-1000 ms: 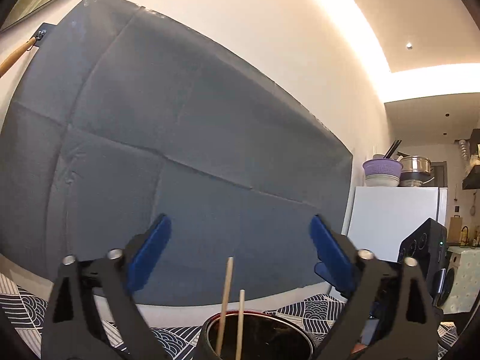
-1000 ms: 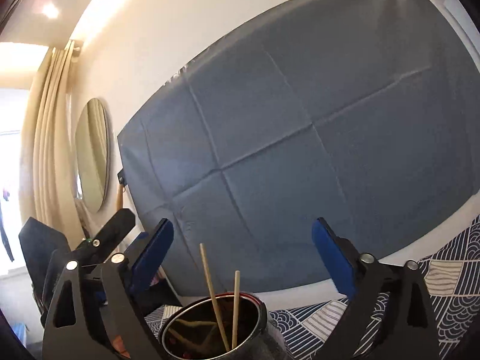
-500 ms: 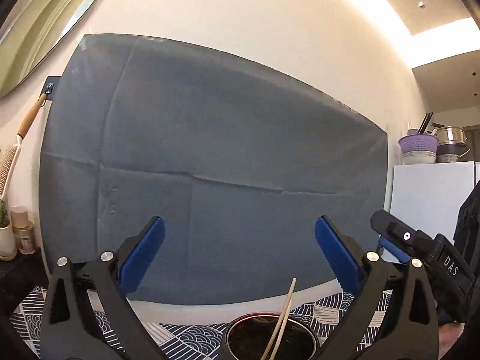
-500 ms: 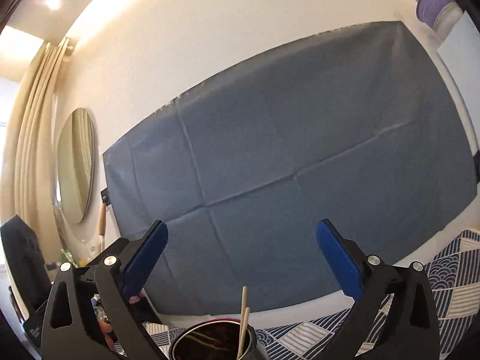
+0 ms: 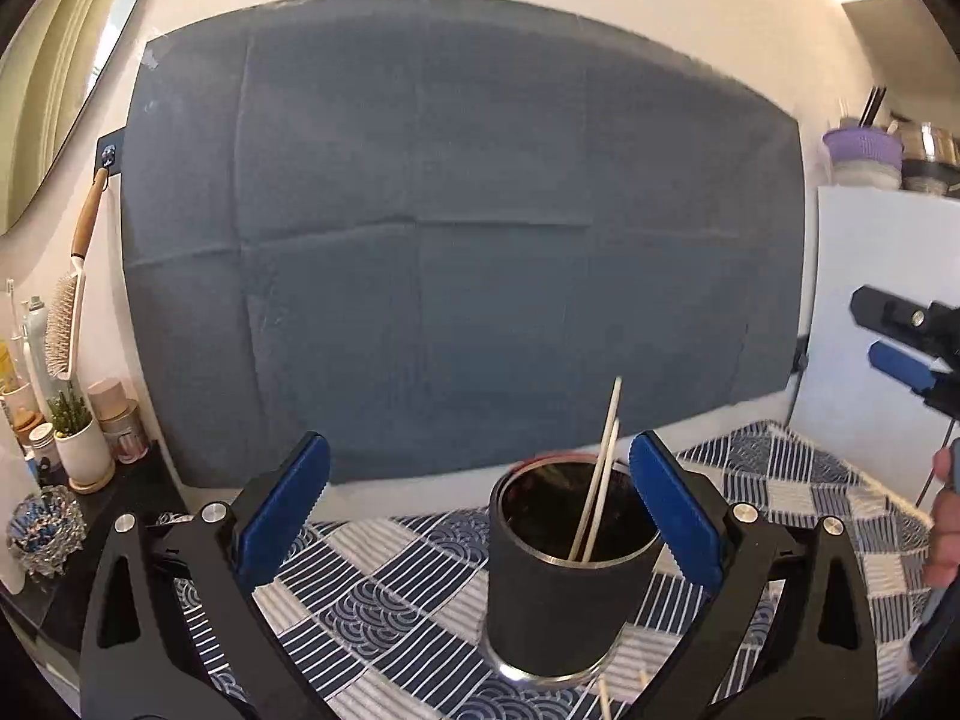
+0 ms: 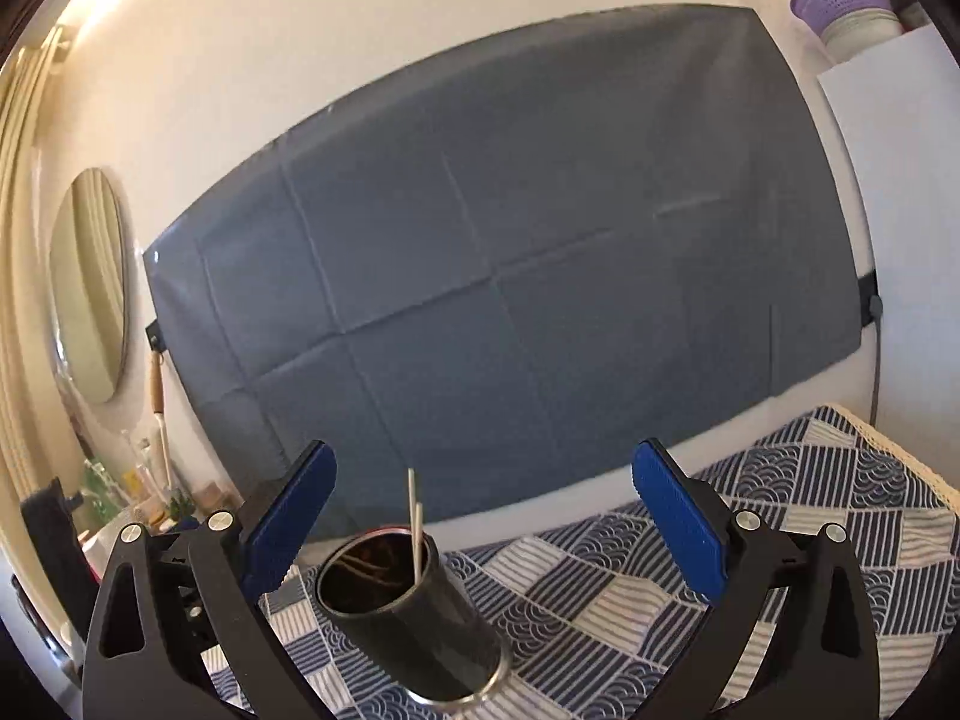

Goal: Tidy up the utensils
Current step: 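Withdraw both open tools from the cup back toward the chopsticks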

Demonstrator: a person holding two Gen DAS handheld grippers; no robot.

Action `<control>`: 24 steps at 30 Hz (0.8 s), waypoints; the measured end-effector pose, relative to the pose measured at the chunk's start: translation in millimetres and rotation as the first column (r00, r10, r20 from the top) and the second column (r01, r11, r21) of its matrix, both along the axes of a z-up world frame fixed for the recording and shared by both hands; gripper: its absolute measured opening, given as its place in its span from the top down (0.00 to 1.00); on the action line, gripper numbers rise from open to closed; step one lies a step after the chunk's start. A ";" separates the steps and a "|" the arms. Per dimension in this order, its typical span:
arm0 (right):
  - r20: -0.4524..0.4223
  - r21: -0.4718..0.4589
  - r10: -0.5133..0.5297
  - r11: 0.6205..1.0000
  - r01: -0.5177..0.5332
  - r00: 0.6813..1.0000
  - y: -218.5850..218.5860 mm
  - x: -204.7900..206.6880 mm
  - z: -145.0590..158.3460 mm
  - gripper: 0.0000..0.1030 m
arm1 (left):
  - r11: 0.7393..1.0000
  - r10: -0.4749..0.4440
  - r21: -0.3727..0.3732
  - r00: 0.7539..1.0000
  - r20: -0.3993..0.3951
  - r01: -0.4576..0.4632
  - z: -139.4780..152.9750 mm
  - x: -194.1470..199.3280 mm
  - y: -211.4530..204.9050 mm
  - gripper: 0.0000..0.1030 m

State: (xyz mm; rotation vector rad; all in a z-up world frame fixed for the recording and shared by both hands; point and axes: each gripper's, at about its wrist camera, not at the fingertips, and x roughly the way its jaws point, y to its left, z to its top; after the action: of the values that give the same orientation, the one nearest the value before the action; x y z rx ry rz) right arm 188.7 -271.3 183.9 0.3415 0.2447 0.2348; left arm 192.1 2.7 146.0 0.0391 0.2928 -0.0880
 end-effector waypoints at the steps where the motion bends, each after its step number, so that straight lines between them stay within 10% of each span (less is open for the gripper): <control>1: -0.024 -0.003 0.007 1.000 -0.007 1.000 -5.5 -5.0 -7.0 0.08 | 1.000 0.007 0.015 1.000 -0.027 -0.007 -5.6 0.3 -1.2 0.06; 10: -0.312 -0.060 0.107 0.990 -0.131 0.944 4.0 -14.5 -77.2 0.08 | 0.994 0.038 0.109 0.982 -0.187 -0.018 -58.3 -22.6 -10.9 0.06; 24: -0.648 -0.119 0.148 0.949 -0.292 0.747 23.3 -23.8 -198.2 0.08 | 0.986 -0.008 0.149 0.913 -0.407 0.076 -112.7 -59.7 -25.5 0.06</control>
State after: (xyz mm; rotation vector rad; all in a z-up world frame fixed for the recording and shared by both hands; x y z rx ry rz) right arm 164.9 -248.1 -14.3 0.1626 0.9857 0.3215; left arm 132.4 -22.9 33.3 0.1910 0.7163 -0.1151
